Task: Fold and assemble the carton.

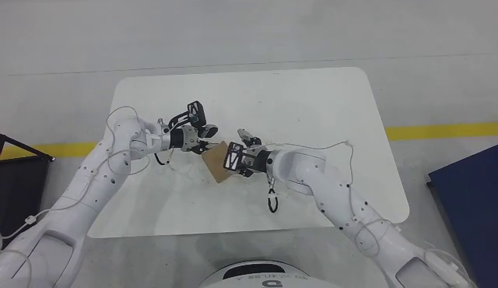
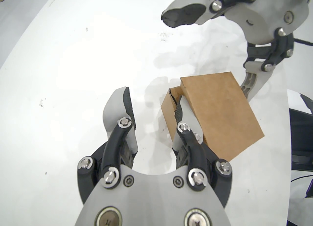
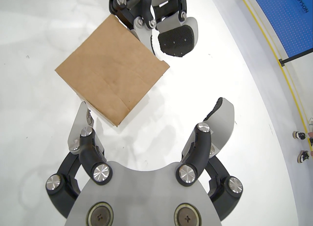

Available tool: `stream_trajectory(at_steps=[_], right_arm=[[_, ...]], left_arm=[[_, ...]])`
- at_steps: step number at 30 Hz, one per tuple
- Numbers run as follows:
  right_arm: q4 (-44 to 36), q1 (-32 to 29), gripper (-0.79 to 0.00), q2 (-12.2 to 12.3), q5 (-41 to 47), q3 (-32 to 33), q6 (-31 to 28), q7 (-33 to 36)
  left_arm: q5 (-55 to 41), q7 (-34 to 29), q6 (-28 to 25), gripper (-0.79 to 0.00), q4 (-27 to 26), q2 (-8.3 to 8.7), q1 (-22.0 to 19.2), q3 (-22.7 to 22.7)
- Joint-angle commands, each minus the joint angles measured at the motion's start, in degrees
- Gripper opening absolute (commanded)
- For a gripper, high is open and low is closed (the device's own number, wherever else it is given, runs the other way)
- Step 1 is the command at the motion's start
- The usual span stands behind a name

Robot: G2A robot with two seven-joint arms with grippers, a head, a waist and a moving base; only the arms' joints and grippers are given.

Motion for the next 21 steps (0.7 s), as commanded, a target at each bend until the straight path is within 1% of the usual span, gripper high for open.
stream_trajectory(at_steps=[1,5,7,9,10,12,16,20,21], right_arm=[[-0.6,-0.4,-0.015,-0.1,2.5,0.3,-0.8,-1.6],[-1.1,-0.9,-0.012,-0.1,7.2,1.9,0.2,-4.7],[-0.8,-1.1,-0.025,-0.3,9.1,2.3,0.9,-6.2],[-0.5,-1.3,-0.077,-0.6,10.9,2.6,3.6,-7.6],[-0.3,-1.2,-0.086,-0.7,11.3,2.2,3.7,-8.0],[0.7,-0.6,-0.077,-1.0,11.3,1.6,4.5,-8.2],[3.0,0.6,-0.12,-1.9,12.0,0.4,9.2,-9.2],[5.6,2.3,-0.154,-3.0,12.4,-1.4,11.7,-9.3],[6.2,2.7,-0.148,-3.2,12.7,-1.7,11.9,-9.4]], left_arm=[[0.3,-0.1,0.2,-0.425,-0.1,-0.01,0.1,-0.1],[0.5,0.2,0.3,-0.425,-0.2,-0.02,0.3,-0.5],[0.6,0.4,0.3,-0.428,-0.2,-0.03,0.4,-0.7],[0.7,0.5,0.2,-0.425,-0.3,-0.05,0.5,-0.8],[0.7,0.6,0.3,-0.428,-0.2,-0.06,0.5,-0.9],[0.8,0.6,0.2,-0.428,-0.3,-0.08,0.6,-1.0],[0.9,0.6,0.1,-0.428,-0.3,-0.13,0.7,-1.2],[1.0,0.4,-0.1,-0.428,-0.3,-0.18,0.7,-1.4],[1.0,0.4,-0.2,-0.428,-0.3,-0.19,0.7,-1.4]])
